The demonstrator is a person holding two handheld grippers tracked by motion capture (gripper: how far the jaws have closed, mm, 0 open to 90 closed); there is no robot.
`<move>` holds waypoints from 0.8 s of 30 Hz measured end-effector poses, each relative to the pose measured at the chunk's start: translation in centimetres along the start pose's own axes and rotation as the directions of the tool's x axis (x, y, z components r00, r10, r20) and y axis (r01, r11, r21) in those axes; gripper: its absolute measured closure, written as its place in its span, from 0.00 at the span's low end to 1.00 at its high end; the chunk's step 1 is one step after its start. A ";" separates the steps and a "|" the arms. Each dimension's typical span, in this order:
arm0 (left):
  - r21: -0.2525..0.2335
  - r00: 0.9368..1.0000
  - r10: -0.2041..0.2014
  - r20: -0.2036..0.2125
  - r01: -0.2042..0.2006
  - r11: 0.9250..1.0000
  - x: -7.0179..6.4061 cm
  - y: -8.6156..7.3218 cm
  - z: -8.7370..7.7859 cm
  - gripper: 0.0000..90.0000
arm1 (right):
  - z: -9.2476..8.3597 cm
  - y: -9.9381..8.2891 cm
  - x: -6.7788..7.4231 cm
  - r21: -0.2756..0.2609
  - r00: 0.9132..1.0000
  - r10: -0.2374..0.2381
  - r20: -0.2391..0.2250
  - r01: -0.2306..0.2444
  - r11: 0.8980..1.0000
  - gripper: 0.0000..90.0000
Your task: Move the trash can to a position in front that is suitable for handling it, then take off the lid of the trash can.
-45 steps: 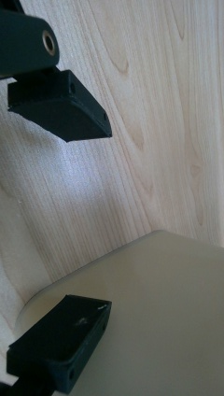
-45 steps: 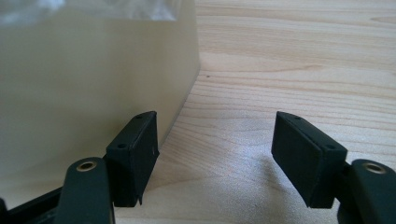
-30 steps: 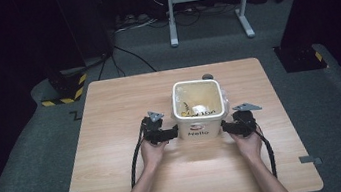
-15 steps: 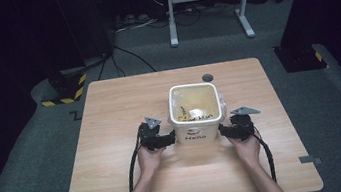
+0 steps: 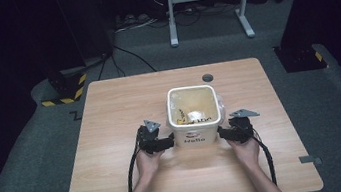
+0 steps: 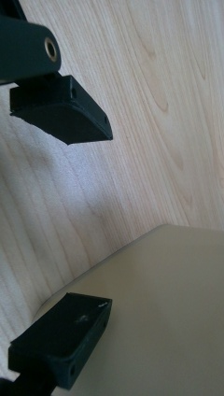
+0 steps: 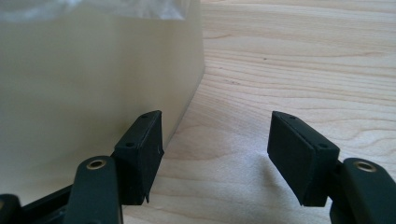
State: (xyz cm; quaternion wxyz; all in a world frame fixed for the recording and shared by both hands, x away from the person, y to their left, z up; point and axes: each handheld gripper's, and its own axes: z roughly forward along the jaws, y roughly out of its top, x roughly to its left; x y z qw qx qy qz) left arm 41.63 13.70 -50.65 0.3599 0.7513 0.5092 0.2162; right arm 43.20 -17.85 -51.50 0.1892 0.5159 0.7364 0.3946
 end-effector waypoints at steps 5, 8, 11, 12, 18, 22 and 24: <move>-0.004 0.999 -0.032 0.009 0.032 0.999 0.4 -0.4 -0.2 0.16 | 0.1 0.1 0.2 0.014 1.000 -0.008 -0.002 0.008 1.000 0.35; 0.022 0.998 -0.053 0.026 0.052 0.998 1.1 -0.8 -0.3 0.16 | 0.4 0.0 0.1 0.054 1.000 -0.023 0.007 0.022 0.998 0.27; 0.015 0.998 -0.069 0.006 0.069 0.997 2.1 -1.2 -0.7 0.17 | 0.5 -0.5 -0.4 0.059 0.999 -0.029 0.029 0.027 0.998 0.28; 0.015 0.997 -0.071 -0.003 0.071 0.997 2.5 -1.3 -0.9 0.17 | 0.4 -0.6 -0.6 0.058 0.999 -0.034 0.042 0.032 0.998 0.28; 0.037 0.995 -0.033 -0.091 0.037 0.999 4.3 -2.2 -1.4 0.17 | 0.0 -1.0 -1.4 0.068 0.990 -0.081 0.119 0.073 0.995 0.26; 0.050 0.992 -0.009 -0.129 0.016 0.999 5.6 -2.6 -1.9 0.18 | -0.1 -1.0 -2.0 0.073 0.988 -0.080 0.130 0.071 0.995 0.21; 0.047 0.990 -0.012 -0.140 0.019 0.999 6.2 -2.7 -2.1 0.18 | -0.1 -1.0 -2.0 0.076 0.988 -0.073 0.136 0.063 0.995 0.20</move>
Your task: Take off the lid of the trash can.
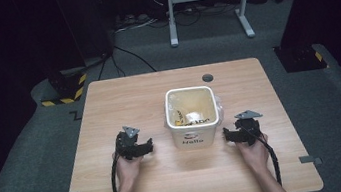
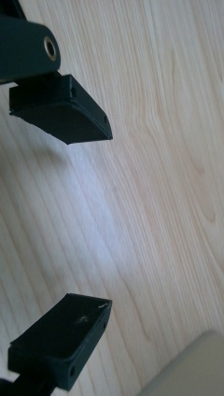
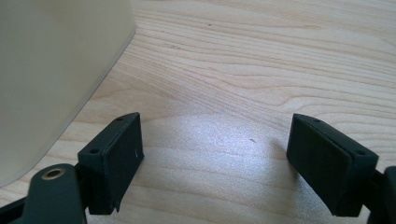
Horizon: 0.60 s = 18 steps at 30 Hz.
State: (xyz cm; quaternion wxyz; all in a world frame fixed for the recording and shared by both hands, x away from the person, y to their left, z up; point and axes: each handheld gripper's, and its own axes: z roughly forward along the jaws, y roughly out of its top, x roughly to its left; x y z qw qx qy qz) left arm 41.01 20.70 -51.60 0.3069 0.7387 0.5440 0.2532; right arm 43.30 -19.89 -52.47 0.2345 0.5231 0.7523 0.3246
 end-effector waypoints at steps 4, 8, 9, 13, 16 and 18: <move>0.001 1.000 -0.004 -0.004 0.004 1.000 0.9 -0.1 0.1 0.18 | 0.0 0.0 0.0 0.000 1.000 -0.001 0.001 0.001 1.000 0.20; 0.014 1.000 -0.006 -0.005 0.006 1.000 1.6 -0.4 0.4 0.18 | 0.0 0.0 -0.1 -0.001 1.000 0.001 0.004 -0.001 1.000 0.20; 0.017 1.000 -0.006 -0.005 0.006 1.000 1.7 -0.4 0.5 0.18 | 0.0 -0.1 -0.1 -0.001 1.000 0.004 0.004 -0.004 1.000 0.20; 0.017 1.000 -0.003 -0.001 0.003 1.000 2.2 -0.6 0.7 0.17 | -0.2 -0.2 -0.7 0.000 1.000 0.002 0.002 -0.002 1.000 0.20; 0.007 0.999 -0.036 0.022 0.036 0.999 2.6 -0.8 0.9 0.16 | -0.4 -0.3 -1.2 0.010 1.000 -0.007 -0.015 0.007 1.000 0.20; 0.003 0.999 -0.038 0.021 0.038 0.999 2.6 -0.9 0.9 0.16 | -0.6 -0.3 -1.5 0.024 1.000 -0.012 -0.018 0.012 1.000 0.21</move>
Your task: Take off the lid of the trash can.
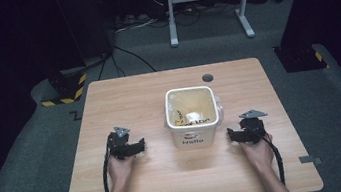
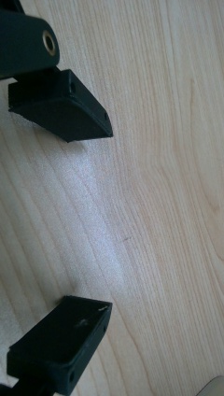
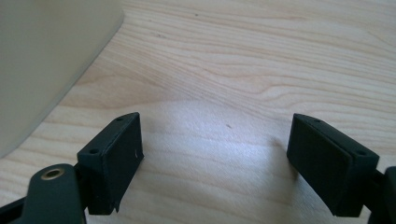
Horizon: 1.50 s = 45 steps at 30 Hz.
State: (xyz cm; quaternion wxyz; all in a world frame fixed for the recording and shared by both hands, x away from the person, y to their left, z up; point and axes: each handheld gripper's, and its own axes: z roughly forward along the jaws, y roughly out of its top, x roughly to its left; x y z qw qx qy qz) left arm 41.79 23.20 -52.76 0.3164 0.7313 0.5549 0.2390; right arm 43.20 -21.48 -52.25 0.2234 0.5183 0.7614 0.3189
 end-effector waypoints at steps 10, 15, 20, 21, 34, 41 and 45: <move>-0.007 1.000 0.027 -0.004 -0.027 1.000 -0.2 0.0 -0.1 0.18 | -0.8 -0.3 -0.7 -0.006 1.000 0.011 -0.004 -0.011 1.000 0.42; -0.001 1.000 0.013 0.006 -0.013 1.000 0.0 0.0 0.0 0.18 | -1.2 -0.4 -1.2 -0.043 0.997 0.040 -0.061 -0.043 0.998 0.47; -0.003 1.000 0.009 0.008 -0.009 1.000 0.0 0.0 0.0 0.18 | -2.0 0.0 -1.0 -0.087 0.994 0.036 -0.107 -0.046 0.995 0.50; -0.003 1.000 0.009 0.008 -0.009 1.000 0.0 0.0 0.0 0.18 | -2.2 0.2 -1.0 -0.093 0.992 0.035 -0.117 -0.046 0.995 0.50; -0.003 1.000 0.009 0.008 -0.009 1.000 0.0 0.0 0.0 0.18 | -3.6 1.2 -1.4 -0.114 0.980 0.052 -0.194 -0.075 0.991 0.59; -0.003 1.000 0.009 0.008 -0.008 1.000 0.0 0.0 0.0 0.18 | -4.0 1.9 -1.6 -0.126 0.975 0.050 -0.214 -0.079 0.989 0.61; -0.003 1.000 0.008 0.008 -0.008 1.000 0.0 0.0 0.0 0.18 | -4.5 2.4 -1.5 -0.136 0.971 0.051 -0.232 -0.084 0.987 0.62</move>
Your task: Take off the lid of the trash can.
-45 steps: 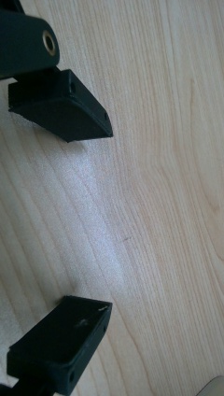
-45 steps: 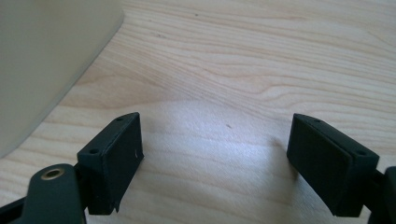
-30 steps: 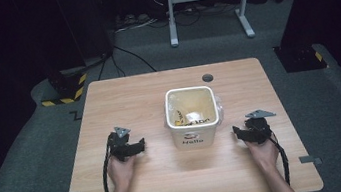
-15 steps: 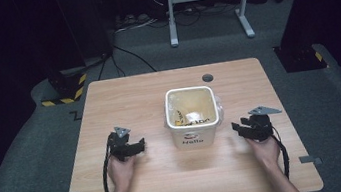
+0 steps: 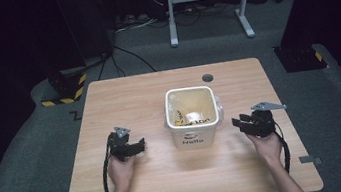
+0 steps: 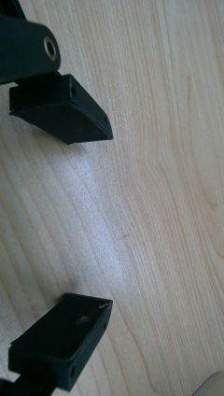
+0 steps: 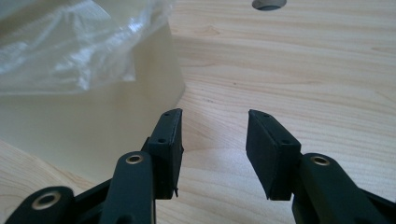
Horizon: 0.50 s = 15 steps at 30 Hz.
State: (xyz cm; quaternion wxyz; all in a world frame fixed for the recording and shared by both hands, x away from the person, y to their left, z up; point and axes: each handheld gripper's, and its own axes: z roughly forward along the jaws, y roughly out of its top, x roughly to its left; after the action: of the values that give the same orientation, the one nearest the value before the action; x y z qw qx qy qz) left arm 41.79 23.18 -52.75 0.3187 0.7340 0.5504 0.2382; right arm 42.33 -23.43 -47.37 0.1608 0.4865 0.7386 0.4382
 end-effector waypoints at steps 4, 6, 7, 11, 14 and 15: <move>0.000 1.000 0.001 0.000 -0.001 1.000 0.0 0.0 0.0 0.18 | -0.2 0.7 0.1 -0.017 1.000 -0.002 -0.013 0.002 1.000 0.63; 0.000 1.000 0.000 0.000 0.000 1.000 0.0 0.0 0.0 0.18 | -0.2 1.0 0.1 -0.019 1.000 -0.006 -0.021 0.005 1.000 0.63; 0.000 1.000 0.001 0.000 -0.001 1.000 0.0 0.0 0.0 0.18 | -0.2 1.2 0.2 -0.015 1.000 -0.009 -0.024 0.008 1.000 0.64; 0.000 1.000 0.000 0.000 0.000 1.000 0.0 0.0 0.0 0.18 | -0.4 1.9 0.3 -0.038 0.999 -0.015 -0.034 0.014 0.999 0.64; 0.000 1.000 0.000 -0.001 0.000 1.000 0.0 0.0 0.0 0.18 | -0.5 2.3 0.4 -0.036 0.999 -0.013 -0.041 0.012 0.999 0.64; 0.000 1.000 0.000 0.000 0.000 1.000 0.0 0.0 0.0 0.18 | -0.5 2.5 0.4 -0.034 0.999 -0.016 -0.039 0.015 0.999 0.64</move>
State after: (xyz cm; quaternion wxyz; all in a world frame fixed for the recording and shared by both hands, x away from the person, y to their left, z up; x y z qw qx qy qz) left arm 41.82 23.18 -52.75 0.3187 0.7339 0.5505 0.2384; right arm 43.24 -22.95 -44.97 0.1579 0.4691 0.7379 0.4588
